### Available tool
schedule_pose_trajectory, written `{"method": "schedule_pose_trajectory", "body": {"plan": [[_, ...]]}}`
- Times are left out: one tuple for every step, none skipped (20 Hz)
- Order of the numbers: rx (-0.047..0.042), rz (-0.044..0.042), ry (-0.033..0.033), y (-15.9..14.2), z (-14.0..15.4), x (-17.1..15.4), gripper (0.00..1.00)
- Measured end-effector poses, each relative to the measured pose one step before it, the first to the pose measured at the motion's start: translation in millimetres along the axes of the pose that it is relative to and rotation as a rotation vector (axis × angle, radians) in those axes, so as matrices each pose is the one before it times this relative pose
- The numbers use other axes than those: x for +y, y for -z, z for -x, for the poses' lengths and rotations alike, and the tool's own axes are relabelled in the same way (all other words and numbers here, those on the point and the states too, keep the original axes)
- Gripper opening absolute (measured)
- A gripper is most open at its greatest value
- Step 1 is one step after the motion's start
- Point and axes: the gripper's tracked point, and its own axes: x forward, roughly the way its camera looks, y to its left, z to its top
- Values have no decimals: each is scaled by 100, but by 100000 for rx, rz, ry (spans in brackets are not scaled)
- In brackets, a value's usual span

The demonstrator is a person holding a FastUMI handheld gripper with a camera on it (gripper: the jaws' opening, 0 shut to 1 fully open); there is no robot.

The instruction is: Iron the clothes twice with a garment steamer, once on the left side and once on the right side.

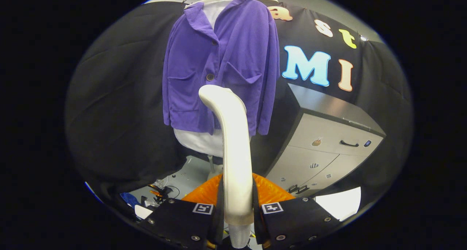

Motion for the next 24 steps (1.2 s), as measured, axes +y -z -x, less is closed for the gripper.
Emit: {"method": "schedule_pose_trajectory", "body": {"plan": [[-1984,-90,-1640,-1239,214,448,34],[-2167,482,-1434,-1163,178,535,34],[-2010,696,-632,-1356,149,405,34],[-1917,681,-508,-1091,130,424,34],[-1777,430,-824,-1329,-33,436,34],[-1992,-326,-927,-1160,-50,545,34],[-2092,-49,-834,-1486,-82,443,34],[-2432,154,-517,-1452,-61,479,34],[-2370,126,-391,-1549,-168,413,34],[-2214,100,-478,-1372,-339,368,34],[-1590,-167,-514,-1410,-309,340,34],[-1267,-332,-402,-1235,-391,362,33],[-1884,-461,-99,-1493,-467,338,33],[-2154,-155,184,-1485,-381,404,34],[-2433,209,117,-1555,-494,363,33],[-2359,231,0,-1327,-519,456,34],[-2156,308,-133,-1357,-611,402,33],[-2421,147,218,-1151,-686,436,33],[-1815,23,547,-1171,-658,302,33],[-1841,-10,495,-1012,-845,192,33],[-1725,-223,389,-982,-852,245,33],[-1333,49,481,-667,-613,399,33],[-1270,67,597,-663,-657,176,33],[-65,244,821,-107,-292,401,33]]}}
